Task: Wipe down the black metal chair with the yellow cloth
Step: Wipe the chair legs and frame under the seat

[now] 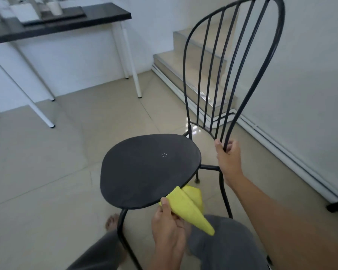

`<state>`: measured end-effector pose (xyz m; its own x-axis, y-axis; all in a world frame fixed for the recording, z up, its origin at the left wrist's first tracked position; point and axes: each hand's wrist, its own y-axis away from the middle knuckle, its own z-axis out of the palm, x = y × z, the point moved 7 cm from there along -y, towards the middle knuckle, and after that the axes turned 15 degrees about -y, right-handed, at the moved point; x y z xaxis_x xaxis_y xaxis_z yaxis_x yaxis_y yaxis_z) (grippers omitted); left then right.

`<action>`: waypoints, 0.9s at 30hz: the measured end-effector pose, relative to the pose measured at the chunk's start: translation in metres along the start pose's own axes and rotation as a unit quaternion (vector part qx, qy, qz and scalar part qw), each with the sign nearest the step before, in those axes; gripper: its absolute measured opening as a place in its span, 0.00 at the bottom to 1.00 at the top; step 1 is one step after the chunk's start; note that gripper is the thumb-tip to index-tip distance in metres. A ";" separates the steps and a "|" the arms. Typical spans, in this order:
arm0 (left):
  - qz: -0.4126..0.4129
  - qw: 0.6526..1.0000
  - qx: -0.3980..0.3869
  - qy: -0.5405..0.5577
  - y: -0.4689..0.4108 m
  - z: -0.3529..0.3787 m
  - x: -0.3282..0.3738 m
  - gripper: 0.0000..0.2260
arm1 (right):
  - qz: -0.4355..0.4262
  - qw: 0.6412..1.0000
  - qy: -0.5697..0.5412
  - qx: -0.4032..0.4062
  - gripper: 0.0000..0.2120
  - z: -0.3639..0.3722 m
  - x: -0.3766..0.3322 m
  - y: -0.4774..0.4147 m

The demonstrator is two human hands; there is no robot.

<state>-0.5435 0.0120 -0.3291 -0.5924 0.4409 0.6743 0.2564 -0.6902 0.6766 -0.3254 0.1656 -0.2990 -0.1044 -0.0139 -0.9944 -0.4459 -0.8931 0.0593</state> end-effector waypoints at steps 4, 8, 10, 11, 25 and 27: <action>0.009 0.997 0.068 -0.026 0.011 -0.012 0.002 0.13 | 0.104 0.994 0.029 0.013 0.12 -0.008 0.020 0.007; 0.007 0.993 0.112 -0.049 0.016 -0.019 -0.007 0.13 | 0.155 0.987 0.016 -0.023 0.09 -0.010 0.030 0.017; 0.006 0.990 0.128 -0.064 0.016 -0.023 -0.011 0.12 | 0.148 0.989 0.012 -0.022 0.09 -0.012 0.027 0.024; 0.008 0.988 0.136 -0.077 0.016 -0.025 -0.013 0.13 | 0.146 0.989 0.010 -0.020 0.09 -0.013 0.025 0.028; -0.008 0.967 0.192 -0.170 0.014 -0.052 -0.044 0.13 | 0.154 0.986 0.050 -0.026 0.11 -0.031 0.050 0.054; -0.015 0.962 0.196 -0.191 0.015 -0.055 -0.045 0.15 | 0.161 0.985 0.061 -0.032 0.12 -0.032 0.052 0.057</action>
<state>-0.5554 -0.0499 -0.3658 -0.2995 0.6876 0.6614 0.5558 -0.4377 0.7067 -0.3277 0.1000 -0.3505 -0.1218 -0.3516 -0.9282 -0.3503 -0.8598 0.3716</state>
